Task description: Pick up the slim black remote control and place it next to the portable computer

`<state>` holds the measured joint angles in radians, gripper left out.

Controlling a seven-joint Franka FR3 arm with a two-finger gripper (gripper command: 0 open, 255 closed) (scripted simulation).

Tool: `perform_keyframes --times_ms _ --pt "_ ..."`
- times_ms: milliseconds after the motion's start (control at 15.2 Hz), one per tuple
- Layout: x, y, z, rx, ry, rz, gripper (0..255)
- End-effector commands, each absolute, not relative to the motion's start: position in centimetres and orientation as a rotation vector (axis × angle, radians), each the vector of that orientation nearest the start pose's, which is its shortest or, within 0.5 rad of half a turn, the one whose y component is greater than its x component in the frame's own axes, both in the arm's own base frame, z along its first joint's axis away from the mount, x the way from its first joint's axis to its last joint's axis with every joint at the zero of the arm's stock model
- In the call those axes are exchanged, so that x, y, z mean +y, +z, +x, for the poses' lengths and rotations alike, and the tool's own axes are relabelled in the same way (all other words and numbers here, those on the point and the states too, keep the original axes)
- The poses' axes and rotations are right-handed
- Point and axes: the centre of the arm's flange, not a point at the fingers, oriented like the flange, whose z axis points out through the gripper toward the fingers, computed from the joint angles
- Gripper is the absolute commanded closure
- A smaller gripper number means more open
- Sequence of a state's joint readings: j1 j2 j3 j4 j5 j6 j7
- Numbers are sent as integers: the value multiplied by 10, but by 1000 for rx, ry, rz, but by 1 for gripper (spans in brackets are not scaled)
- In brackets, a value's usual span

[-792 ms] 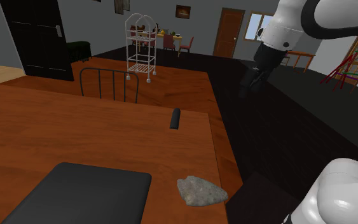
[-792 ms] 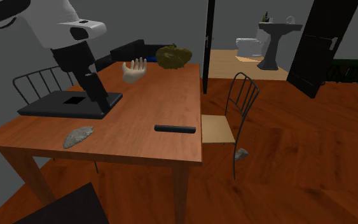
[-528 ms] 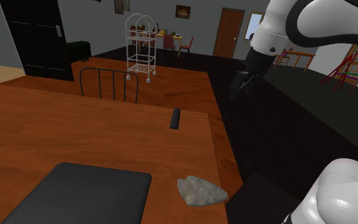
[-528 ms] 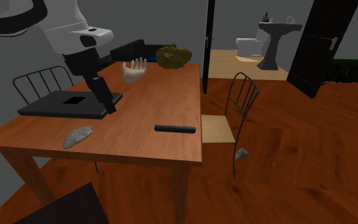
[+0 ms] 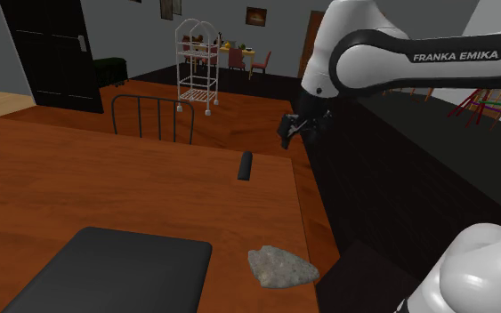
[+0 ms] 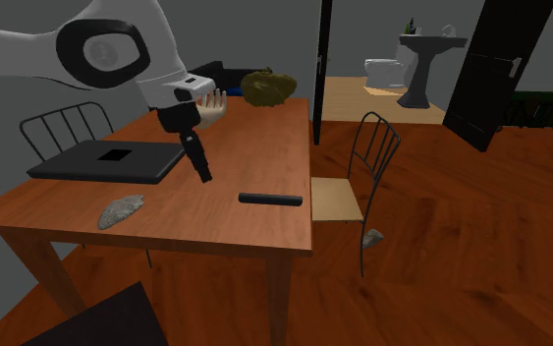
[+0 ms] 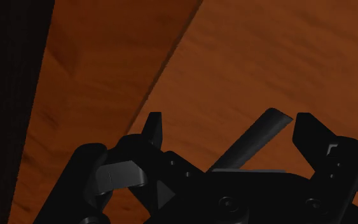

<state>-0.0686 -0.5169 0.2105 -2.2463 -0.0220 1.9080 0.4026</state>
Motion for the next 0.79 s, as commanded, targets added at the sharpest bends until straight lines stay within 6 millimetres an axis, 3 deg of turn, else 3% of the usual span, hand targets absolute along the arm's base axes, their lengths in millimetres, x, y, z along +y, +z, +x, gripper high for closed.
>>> perform_keyframes --times_ms 0,726 --pt "80 561 431 535 -317 -3162 0" --pt "93 482 557 1046 -320 -3060 0"
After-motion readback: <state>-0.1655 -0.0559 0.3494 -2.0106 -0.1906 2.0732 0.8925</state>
